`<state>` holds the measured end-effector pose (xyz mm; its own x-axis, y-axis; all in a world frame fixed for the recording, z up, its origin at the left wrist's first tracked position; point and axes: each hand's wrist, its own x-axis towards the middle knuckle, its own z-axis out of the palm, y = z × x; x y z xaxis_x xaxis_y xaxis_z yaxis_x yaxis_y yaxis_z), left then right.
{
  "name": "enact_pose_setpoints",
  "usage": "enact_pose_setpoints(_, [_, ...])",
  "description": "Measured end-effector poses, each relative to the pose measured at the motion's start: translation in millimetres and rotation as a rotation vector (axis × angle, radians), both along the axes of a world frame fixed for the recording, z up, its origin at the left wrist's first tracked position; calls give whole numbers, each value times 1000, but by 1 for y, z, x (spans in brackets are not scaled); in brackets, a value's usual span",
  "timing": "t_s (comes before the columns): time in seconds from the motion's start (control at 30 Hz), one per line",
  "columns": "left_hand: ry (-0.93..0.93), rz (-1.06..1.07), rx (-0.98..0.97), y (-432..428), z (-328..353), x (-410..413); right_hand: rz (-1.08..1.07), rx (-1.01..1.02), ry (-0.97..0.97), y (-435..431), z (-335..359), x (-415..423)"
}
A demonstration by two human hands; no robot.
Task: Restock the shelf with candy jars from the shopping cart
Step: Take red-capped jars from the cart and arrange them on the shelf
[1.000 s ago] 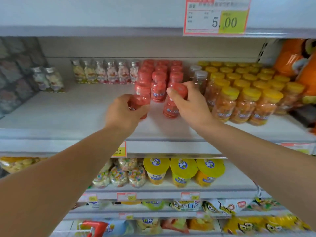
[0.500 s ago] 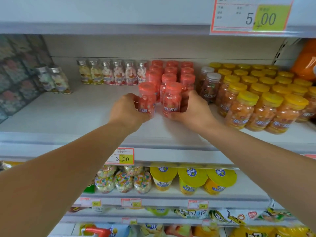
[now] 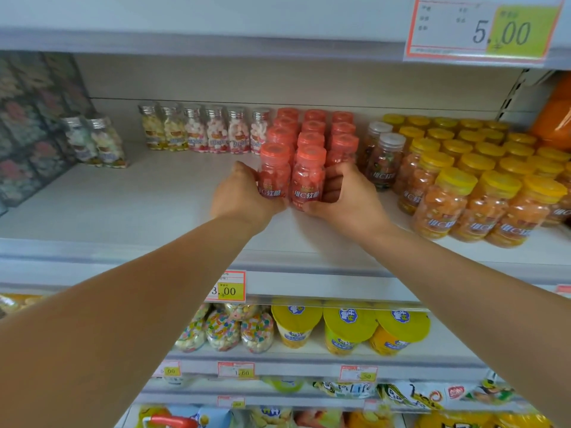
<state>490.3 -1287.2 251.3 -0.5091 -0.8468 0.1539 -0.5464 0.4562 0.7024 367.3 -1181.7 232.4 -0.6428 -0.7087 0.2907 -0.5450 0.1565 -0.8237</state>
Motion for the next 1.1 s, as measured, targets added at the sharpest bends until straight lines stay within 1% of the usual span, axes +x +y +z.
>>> enact_pose_setpoints(0.1, [-28,-25,13,2,2,7,20,12,1,4,3,2])
enact_pose_setpoints(0.17, [-22,-31,-9,6,5,18,-35,12,3,9,6,8])
enact_pose_setpoints(0.2, [-3,-22,-49,9,6,26,-89,-14,15,13,7,12])
enact_pose_setpoints(0.27, [113,37,-176,18,6,46,-152,-145,43,20,11,29])
enact_pose_setpoints(0.3, [202,80,-239,25,3,59,-133,-229,31,23,14,42])
enact_pose_setpoints(0.37, [338,149,-325,43,-3,90,-13,-355,-8,27,18,72])
enact_pose_setpoints(0.4, [363,169,-352,52,-8,106,60,-377,-22,28,17,88])
enact_pose_setpoints(0.47, [381,195,-394,60,-23,137,217,-371,-47,28,10,124])
enact_pose_setpoints(0.53, [391,245,-387,58,-44,169,361,-331,-89,25,-4,162])
enact_pose_setpoints(0.6, [371,331,-309,57,-71,206,471,-264,-119,21,-27,199])
enact_pose_setpoints(0.7, [247,471,-88,62,-126,277,575,-102,-149,13,-74,250])
enact_pose_setpoints(0.8, [46,549,67,65,-179,355,675,187,-191,0,-129,297])
enact_pose_setpoints(0.87, [-111,586,210,62,-211,402,725,376,-206,-10,-168,326])
enact_pose_setpoints(1.0, [-416,478,491,56,-261,466,820,713,-185,-32,-238,373])
enact_pose_setpoints(1.03, [-470,453,554,54,-272,477,832,769,-192,-37,-252,383])
enact_pose_setpoints(1.1, [-515,378,599,47,-294,492,808,852,-199,-48,-277,401])
